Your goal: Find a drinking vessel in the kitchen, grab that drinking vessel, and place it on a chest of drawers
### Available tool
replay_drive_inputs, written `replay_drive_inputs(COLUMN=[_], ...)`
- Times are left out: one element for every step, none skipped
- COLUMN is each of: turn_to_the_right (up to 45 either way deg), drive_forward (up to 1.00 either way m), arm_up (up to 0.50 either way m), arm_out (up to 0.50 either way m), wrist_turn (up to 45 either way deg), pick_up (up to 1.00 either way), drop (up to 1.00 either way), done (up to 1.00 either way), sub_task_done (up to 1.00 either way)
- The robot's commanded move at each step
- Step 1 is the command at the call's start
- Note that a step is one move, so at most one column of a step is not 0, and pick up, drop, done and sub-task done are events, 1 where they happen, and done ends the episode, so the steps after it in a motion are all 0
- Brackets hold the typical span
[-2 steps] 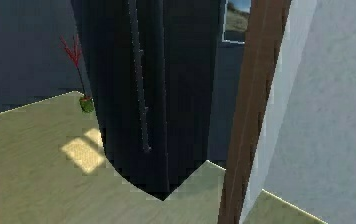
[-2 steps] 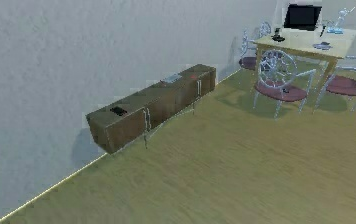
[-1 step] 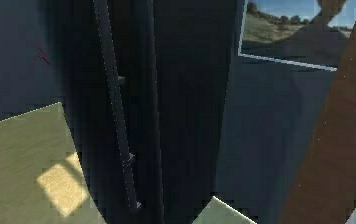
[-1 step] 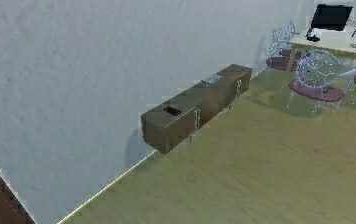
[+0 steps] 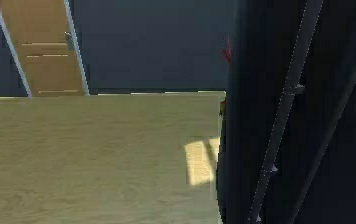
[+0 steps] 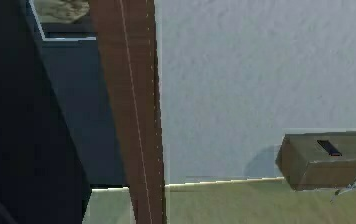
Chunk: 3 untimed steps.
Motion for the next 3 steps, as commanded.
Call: replay_drive_inputs(turn_to_the_right=[-45.0, -3.0, 0.0], drive_forward=[0.0, 0.0, 0.4], arm_up=[0.0, 0.0, 0.0], arm_out=[0.0, 0.0, 0.0], wrist_turn=[0.0, 0.0, 0.0], pick_up=[0.0, 0.0, 0.0], drop=[0.0, 0.0, 0.0], done=[0.0, 0.0, 0.0], sub_task_done=[0.0, 0.0, 0.0])
